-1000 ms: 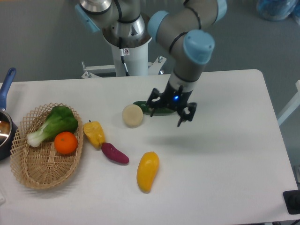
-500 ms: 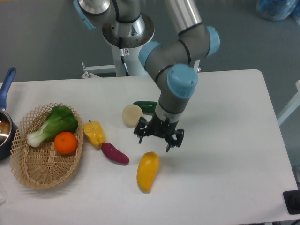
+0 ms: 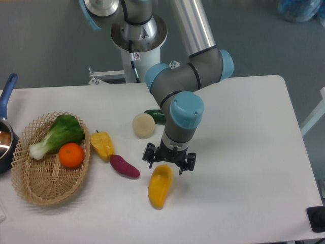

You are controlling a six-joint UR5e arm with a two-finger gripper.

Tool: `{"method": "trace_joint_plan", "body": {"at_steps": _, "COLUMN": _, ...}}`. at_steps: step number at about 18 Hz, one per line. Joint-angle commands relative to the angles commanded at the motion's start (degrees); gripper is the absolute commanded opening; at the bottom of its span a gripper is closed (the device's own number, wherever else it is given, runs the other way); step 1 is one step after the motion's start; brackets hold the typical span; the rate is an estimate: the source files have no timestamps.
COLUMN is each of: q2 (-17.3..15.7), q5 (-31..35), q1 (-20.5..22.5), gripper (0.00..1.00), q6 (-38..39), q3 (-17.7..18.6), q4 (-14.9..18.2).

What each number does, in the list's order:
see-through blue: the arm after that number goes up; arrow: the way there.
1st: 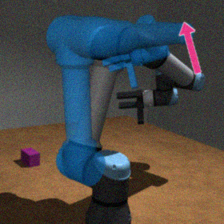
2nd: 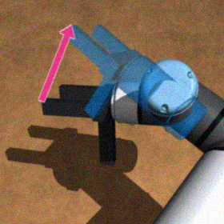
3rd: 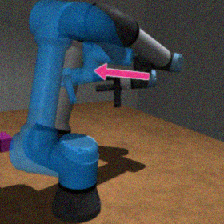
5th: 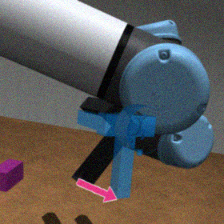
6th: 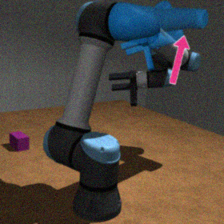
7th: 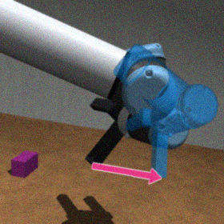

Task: Pick up the mango from the table
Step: 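Lower onto the yellow mango and close the gripper around it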

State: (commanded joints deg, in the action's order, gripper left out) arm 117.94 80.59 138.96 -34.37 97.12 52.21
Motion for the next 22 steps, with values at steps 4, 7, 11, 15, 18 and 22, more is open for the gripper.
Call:
{"method": "trace_joint_plan", "body": {"at_steps": 4, "q2": 2.5, "q5": 1.1, "q1": -1.7, "gripper": 1.0, "q6": 3.6, "q3": -2.2, "q4": 0.0}}
{"method": "trace_joint_plan", "body": {"at_steps": 7, "q2": 4.4, "q5": 3.0, "q1": -2.6, "gripper": 1.0, "q6": 4.8, "q3": -3.8, "q4": 0.0}}
{"method": "trace_joint_plan", "body": {"at_steps": 11, "q2": 5.4, "q5": 5.2, "q1": -3.3, "gripper": 1.0, "q6": 5.8, "q3": -5.0, "q4": -0.1}}
{"method": "trace_joint_plan", "body": {"at_steps": 15, "q2": 5.5, "q5": 8.5, "q1": -3.3, "gripper": 0.52, "q6": 5.5, "q3": -5.4, "q4": -0.3}}
{"method": "trace_joint_plan", "body": {"at_steps": 18, "q2": 5.3, "q5": 10.9, "q1": -4.1, "gripper": 0.26, "q6": 5.5, "q3": -5.5, "q4": -0.2}}
{"method": "trace_joint_plan", "body": {"at_steps": 22, "q2": 3.5, "q5": 10.4, "q1": -4.2, "gripper": 0.26, "q6": 5.5, "q3": -5.0, "q4": 0.3}}
